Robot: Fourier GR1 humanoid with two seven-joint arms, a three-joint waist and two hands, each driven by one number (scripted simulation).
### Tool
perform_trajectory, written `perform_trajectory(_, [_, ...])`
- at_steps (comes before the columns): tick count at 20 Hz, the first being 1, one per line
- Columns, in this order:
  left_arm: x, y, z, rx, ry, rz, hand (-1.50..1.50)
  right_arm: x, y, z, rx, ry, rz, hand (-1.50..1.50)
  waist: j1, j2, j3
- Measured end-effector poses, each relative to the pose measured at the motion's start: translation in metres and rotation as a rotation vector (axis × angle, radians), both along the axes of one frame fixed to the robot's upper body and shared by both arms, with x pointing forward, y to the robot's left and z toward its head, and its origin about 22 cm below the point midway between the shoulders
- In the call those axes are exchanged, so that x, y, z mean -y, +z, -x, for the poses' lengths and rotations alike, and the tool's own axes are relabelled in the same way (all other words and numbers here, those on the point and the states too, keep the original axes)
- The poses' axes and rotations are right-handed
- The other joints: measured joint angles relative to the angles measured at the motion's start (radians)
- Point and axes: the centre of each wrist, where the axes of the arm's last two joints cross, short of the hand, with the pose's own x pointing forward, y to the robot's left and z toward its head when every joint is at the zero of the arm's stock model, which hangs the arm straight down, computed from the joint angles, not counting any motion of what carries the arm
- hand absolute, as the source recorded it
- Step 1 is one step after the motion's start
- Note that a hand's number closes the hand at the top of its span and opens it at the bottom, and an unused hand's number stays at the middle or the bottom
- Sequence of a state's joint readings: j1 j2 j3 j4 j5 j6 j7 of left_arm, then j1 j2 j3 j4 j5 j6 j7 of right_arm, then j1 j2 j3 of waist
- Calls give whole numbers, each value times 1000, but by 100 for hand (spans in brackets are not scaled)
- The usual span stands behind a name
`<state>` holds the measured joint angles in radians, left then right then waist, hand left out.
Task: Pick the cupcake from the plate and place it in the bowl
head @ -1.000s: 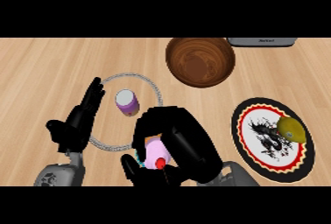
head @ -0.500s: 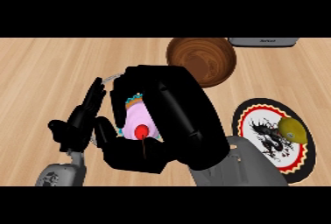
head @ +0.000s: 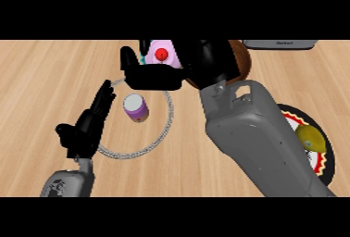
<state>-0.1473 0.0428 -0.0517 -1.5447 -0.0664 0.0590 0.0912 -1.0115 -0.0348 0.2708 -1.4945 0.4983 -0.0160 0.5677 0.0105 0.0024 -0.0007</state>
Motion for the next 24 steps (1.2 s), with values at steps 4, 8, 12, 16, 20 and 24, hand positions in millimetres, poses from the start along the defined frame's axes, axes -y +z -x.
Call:
perform_trajectory(4, [-6, -1, 1, -5, 4, -2, 0, 10, -7, -26, 24, -84, 116, 150, 2, 1, 0])
perform_trajectory(8, [-1, 1, 3, 7, 1, -2, 0, 28, -21, -58, 49, -150, 213, 150, 8, 3, 0])
perform_trajectory(12, [-2, 3, -2, 5, -4, 0, 0, 41, -41, -84, 48, -205, 243, 150, 8, 4, 0])
perform_trajectory(16, [0, 1, -3, 8, -13, 4, 0, 63, -63, -109, 37, -244, 277, 150, 12, 6, 0])
perform_trajectory(20, [1, 4, -3, 15, -16, 4, 0, 83, -93, -126, 27, -278, 303, 150, 21, 9, 1])
perform_trajectory(24, [8, 7, -3, 24, -25, 0, 0, 100, -117, -136, -32, -278, 328, 150, 29, 12, 1])
